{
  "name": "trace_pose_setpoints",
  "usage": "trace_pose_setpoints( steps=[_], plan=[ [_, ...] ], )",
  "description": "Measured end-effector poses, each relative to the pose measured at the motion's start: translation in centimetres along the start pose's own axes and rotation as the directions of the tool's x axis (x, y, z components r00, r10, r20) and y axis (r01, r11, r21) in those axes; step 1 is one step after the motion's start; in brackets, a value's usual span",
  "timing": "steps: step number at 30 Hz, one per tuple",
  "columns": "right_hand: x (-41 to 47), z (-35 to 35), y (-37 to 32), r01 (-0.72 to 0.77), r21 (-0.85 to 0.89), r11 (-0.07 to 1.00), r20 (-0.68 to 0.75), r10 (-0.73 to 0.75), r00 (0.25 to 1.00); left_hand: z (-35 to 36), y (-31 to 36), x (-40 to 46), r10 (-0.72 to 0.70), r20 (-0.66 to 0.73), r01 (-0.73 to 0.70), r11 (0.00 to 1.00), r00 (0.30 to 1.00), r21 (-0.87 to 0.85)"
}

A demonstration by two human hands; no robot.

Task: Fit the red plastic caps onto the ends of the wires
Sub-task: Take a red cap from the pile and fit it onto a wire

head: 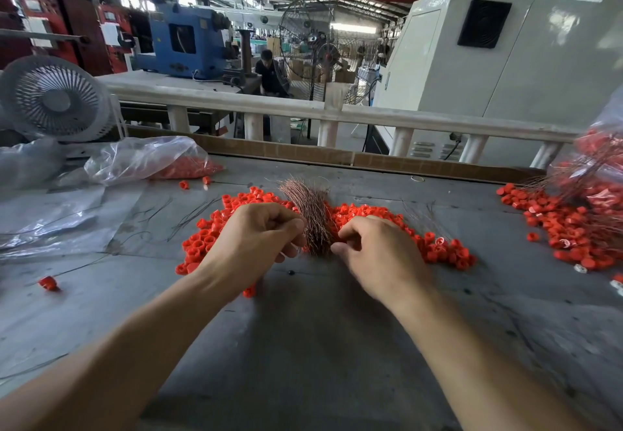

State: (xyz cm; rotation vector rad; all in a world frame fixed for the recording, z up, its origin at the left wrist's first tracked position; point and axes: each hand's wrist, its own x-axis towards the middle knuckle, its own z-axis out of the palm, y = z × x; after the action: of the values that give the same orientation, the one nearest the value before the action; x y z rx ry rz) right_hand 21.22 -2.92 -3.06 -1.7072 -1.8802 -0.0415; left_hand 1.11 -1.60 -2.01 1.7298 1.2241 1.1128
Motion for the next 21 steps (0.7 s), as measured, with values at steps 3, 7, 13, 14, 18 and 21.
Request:
trace_pose_setpoints(
  steps=[3,7,13,14,18,21],
  plan=[
    [0.1,0.3,-0.1,0.0,-0.041,0.999,0.013,0.001,1.0,0.3,0.2,-0.3,0.02,0.037,-0.02,1.0,0.999,0.016],
    [0.2,0.3,-0.4,0.01,-0.039,0.999,-0.004,-0.01,1.0,0.6,0.3,-0.3,0.034,0.058,-0.036,0.999,0.998,0.036],
    [0.0,0.1,-0.9,0.033,0.02,0.999,-0.066,-0.032,0.997,0.6,0.1,-0.5,0.041,0.128,-0.057,0.991,0.991,0.12],
    [-0.1,0.1,-1.0,0.043,0.031,0.999,-0.092,-0.04,0.995,0.6,0.1,-0.6,0.045,0.142,-0.064,0.989,0.989,0.135],
    [-0.1,-0.3,-1.3,0.09,0.068,0.994,-0.212,-0.073,0.975,0.5,0.3,-0.7,0.044,0.163,-0.07,0.985,0.986,0.16],
    [-0.2,-0.5,-1.7,0.122,0.129,0.984,-0.27,-0.083,0.959,0.5,0.4,-0.7,0.046,0.16,-0.073,0.983,0.986,0.167]
  ],
)
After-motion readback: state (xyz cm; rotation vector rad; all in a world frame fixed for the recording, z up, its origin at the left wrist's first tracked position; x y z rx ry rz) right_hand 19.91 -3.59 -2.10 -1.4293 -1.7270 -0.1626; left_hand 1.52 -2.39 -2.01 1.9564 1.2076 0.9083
